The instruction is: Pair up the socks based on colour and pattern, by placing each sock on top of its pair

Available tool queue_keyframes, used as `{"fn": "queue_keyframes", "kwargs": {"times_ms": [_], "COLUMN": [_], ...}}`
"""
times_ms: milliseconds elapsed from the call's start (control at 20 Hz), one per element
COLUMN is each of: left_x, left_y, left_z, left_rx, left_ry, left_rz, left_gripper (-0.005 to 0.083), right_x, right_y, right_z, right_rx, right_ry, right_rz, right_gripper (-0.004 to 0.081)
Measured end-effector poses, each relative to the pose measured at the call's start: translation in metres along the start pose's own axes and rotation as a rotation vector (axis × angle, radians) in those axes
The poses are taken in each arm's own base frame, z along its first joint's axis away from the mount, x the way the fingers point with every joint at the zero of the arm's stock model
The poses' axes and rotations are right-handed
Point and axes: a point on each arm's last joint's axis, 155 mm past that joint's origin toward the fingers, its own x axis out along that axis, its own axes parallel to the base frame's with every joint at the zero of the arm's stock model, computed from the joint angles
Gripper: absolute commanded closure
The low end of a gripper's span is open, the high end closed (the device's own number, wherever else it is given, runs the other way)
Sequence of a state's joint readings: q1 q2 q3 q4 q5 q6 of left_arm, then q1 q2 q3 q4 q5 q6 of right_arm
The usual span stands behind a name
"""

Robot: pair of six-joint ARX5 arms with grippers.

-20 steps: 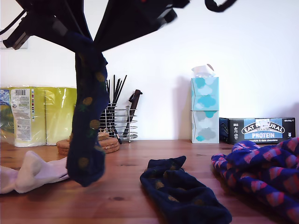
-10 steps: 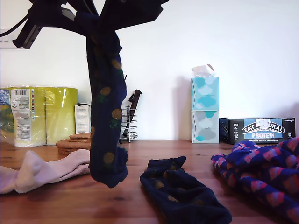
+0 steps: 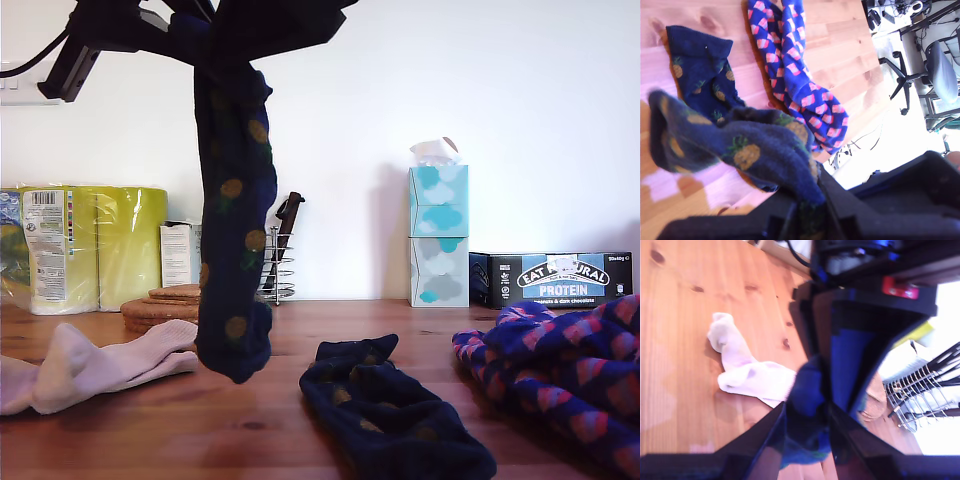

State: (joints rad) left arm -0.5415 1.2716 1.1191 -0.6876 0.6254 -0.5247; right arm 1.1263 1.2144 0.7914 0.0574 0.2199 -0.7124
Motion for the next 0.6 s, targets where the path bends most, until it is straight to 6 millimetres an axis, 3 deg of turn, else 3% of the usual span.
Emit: {"fn": "queue_keyframes", "kwargs": {"times_ms": [400,600], "left_x": [0.0001,0.0031], "left_y": [-0.0028,-0.0083], "left_z": [-0.0003,-0.0054], "left_rx": [0.003,0.013], "left_ry": [0.003,0.019], "left_rz": [-0.012,-0.023], "left_gripper": [0.0797,0.0797], "right_x": [-0.0016,-0.0015], "right_y": [0.0088,0.0076], "right_z": [0.0069,0.0055], "right_rx": [-0.036,-0.057], "right_ry": [-0.016,-0.009], "right_rz": [0.02,0.014], "right_gripper": [0.0517,0.0563]}}
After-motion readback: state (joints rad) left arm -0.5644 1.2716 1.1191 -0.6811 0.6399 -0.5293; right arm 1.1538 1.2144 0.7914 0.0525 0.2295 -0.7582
